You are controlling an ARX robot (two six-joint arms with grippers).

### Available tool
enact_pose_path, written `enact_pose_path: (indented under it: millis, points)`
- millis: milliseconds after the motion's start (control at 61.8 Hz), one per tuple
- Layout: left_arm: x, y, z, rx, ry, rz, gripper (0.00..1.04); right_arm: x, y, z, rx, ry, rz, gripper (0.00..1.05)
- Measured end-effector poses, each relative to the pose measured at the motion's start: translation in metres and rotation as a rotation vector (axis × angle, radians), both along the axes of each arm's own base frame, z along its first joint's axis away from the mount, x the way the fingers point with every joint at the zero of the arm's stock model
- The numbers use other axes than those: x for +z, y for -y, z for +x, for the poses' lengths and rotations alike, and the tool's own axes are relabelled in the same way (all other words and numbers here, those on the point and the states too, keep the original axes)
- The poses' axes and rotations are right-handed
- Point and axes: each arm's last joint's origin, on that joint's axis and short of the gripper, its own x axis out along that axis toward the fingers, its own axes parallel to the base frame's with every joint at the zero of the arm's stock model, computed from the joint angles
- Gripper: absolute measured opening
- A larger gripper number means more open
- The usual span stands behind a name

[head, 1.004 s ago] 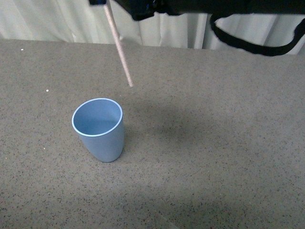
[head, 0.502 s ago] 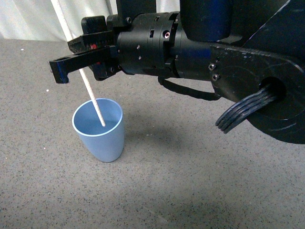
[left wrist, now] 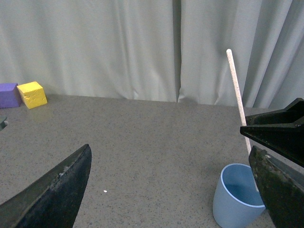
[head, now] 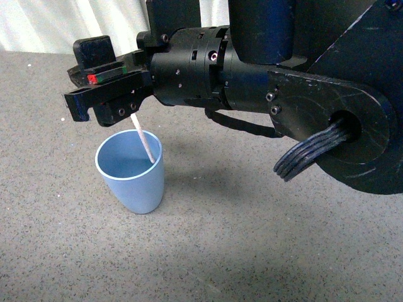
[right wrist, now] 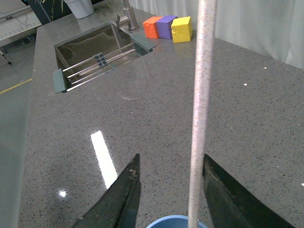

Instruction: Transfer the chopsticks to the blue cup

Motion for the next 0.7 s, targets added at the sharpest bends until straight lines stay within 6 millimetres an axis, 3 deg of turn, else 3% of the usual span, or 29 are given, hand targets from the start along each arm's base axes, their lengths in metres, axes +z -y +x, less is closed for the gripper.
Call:
enact_pose_path:
  millis: [65,227,696]
  points:
    - [0.0,0.0,0.0,0.0,0.0,0.0,0.98,0.0,0.0,0.0,0.001,0.007,-0.003,0.73]
    - [0.0,0.0,0.0,0.0,0.0,0.0,0.98,0.0,0.002,-0.003,0.005,0.025,-0.015,0.97]
    - [0.0,0.0,0.0,0.0,0.0,0.0,0.98,0.002,0.008,-0.015,0.015,0.09,-0.03,0.95]
